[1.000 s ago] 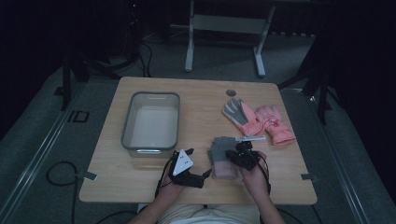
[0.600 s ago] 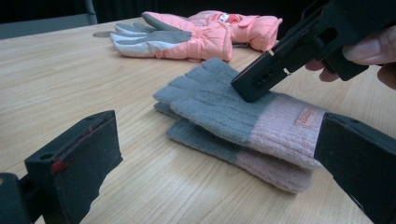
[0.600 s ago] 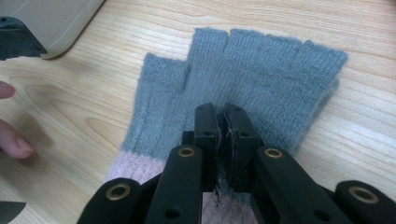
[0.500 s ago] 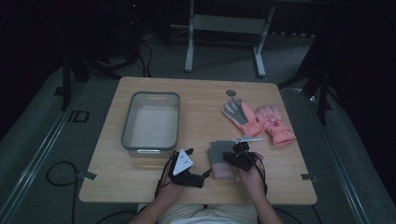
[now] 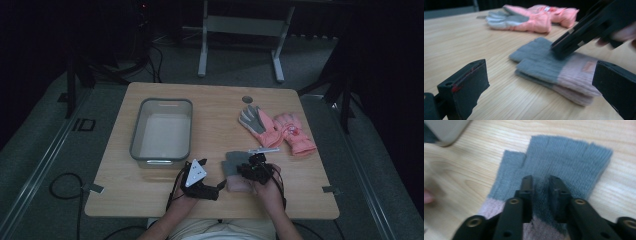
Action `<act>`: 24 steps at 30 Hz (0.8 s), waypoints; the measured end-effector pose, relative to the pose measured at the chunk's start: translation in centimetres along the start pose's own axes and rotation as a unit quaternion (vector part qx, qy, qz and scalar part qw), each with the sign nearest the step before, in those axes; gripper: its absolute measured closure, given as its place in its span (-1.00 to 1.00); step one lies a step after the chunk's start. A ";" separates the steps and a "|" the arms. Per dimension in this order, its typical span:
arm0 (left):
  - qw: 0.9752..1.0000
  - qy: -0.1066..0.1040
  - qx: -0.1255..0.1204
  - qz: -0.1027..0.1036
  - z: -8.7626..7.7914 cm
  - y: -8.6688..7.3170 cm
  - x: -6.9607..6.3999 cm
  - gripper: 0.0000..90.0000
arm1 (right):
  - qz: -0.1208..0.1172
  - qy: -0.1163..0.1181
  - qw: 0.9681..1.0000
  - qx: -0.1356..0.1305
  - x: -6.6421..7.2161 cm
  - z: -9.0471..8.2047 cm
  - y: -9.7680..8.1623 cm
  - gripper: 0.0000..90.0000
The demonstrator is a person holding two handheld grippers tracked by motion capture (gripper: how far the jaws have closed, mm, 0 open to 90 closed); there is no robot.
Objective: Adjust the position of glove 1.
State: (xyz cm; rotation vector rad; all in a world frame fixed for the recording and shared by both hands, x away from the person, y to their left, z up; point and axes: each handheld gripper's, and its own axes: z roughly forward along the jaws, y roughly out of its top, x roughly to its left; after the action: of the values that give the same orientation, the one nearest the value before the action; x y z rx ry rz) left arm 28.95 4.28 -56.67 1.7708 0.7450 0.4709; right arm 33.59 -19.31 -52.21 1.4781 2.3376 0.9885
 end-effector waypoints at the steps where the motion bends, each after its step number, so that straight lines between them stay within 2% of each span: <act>1: 1.000 -0.006 0.003 -0.006 0.0 0.2 0.1 -1.00 | -0.006 0.003 1.000 -0.010 -0.2 -0.6 0.2 0.50; 3: 1.000 -0.022 -0.002 -0.008 -0.1 0.6 0.2 -1.00 | -0.023 0.001 0.999 -0.028 -0.9 -1.8 0.6 0.46; 4: 1.000 -0.025 -0.002 0.001 -0.3 1.2 0.2 -1.00 | -0.030 0.000 0.999 -0.036 -1.4 -2.3 0.7 0.43; 5: 1.000 -0.025 -0.002 0.001 -0.3 1.2 0.2 -0.96 | -0.030 0.000 0.999 -0.036 -1.4 -2.3 0.7 0.43; 6: 1.000 -0.029 0.007 0.002 -0.3 1.5 0.2 -0.96 | -0.034 -0.001 0.999 -0.040 -1.9 -2.7 0.9 0.41; 7: 0.999 -0.029 0.014 0.004 -0.2 1.8 0.1 -0.84 | -0.033 -0.001 0.999 -0.042 -2.6 -3.1 1.1 0.41; 8: 0.999 -0.028 0.022 0.005 -0.1 2.0 0.0 -0.83 | -0.032 -0.003 0.998 -0.046 -3.2 -3.3 1.2 0.41; 9: 0.999 -0.028 0.021 0.005 0.0 2.1 -0.1 -0.83 | -0.030 -0.004 0.998 -0.049 -3.7 -3.6 1.3 0.41; 11: 0.999 -0.044 0.019 -0.012 0.3 2.4 -0.4 -0.83 | -0.028 -0.002 0.998 -0.052 -4.5 -3.8 1.4 0.42; 13: 0.998 -0.060 0.029 -0.015 0.7 2.8 -0.7 -0.81 | -0.031 0.000 0.998 -0.054 -5.0 -3.7 1.5 0.45; 15: 0.996 -0.075 0.038 0.005 1.2 3.2 -1.1 -0.77 | -0.025 0.002 0.998 -0.054 -5.5 -3.1 1.7 0.45; 17: 0.993 -0.105 0.039 0.025 1.6 3.5 -1.4 -0.77 | -0.026 0.002 0.998 -0.053 -5.6 -2.8 1.8 0.45; 20: 0.989 -0.109 0.058 0.076 2.5 3.8 -2.0 -0.75 | -0.024 0.008 0.998 -0.050 -5.7 -1.4 2.2 0.39; 23: 0.985 -0.123 0.079 0.096 3.2 3.7 -2.1 -0.70 | -0.021 0.007 0.999 -0.047 -5.6 -0.7 2.4 0.32; 24: 0.982 -0.136 0.083 0.099 3.5 3.6 -2.2 -0.70 | -0.022 0.008 0.999 -0.046 -5.7 -0.4 2.5 0.30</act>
State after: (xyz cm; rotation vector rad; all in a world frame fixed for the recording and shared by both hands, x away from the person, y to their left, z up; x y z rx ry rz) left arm 30.51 -0.33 -54.27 2.0271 0.4280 0.2959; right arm 37.94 -23.65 -51.33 1.3830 2.2916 1.0843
